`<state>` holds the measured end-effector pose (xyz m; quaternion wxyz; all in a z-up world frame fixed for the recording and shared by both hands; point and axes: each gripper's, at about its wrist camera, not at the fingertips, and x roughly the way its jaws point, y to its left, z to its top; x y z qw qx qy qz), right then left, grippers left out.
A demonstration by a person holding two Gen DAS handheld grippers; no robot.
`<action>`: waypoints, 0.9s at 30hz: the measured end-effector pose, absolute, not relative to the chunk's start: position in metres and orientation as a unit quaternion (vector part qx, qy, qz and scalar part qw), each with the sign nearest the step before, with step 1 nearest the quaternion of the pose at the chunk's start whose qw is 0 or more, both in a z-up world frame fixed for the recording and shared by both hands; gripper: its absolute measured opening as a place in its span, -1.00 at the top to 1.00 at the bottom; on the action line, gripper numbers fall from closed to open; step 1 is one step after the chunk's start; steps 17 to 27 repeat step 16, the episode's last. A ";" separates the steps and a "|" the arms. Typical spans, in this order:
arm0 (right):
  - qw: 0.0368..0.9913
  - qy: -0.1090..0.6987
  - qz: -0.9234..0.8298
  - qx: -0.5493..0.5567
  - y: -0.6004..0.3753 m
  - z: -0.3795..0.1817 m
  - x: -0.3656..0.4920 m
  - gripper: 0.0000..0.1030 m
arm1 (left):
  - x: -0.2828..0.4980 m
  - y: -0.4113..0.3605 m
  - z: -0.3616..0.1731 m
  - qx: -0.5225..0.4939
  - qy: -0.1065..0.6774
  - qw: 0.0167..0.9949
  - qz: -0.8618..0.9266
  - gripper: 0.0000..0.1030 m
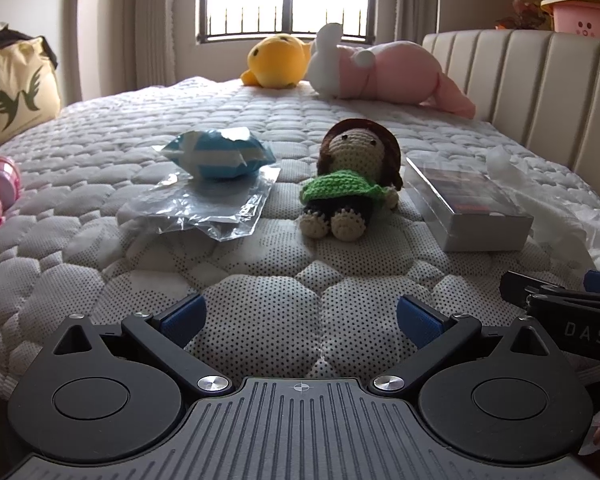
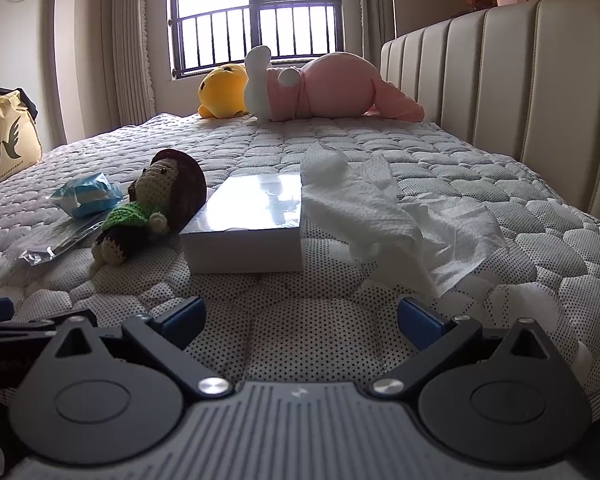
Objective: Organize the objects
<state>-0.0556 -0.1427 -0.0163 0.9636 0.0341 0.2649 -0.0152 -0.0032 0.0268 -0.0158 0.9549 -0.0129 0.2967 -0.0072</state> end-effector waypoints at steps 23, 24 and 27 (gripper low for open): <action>0.964 0.263 -0.014 0.031 -0.144 -0.017 -0.057 -1.00 | -0.011 0.025 -0.012 -0.007 0.272 0.962 -0.008 -1.00; 0.964 0.263 -0.014 0.031 -0.144 -0.017 -0.057 -1.00 | -0.011 0.025 -0.012 -0.007 0.272 0.962 -0.008 -1.00; 0.964 0.263 -0.014 0.031 -0.144 -0.017 -0.057 -1.00 | -0.011 0.025 -0.012 -0.007 0.272 0.962 -0.008 -1.00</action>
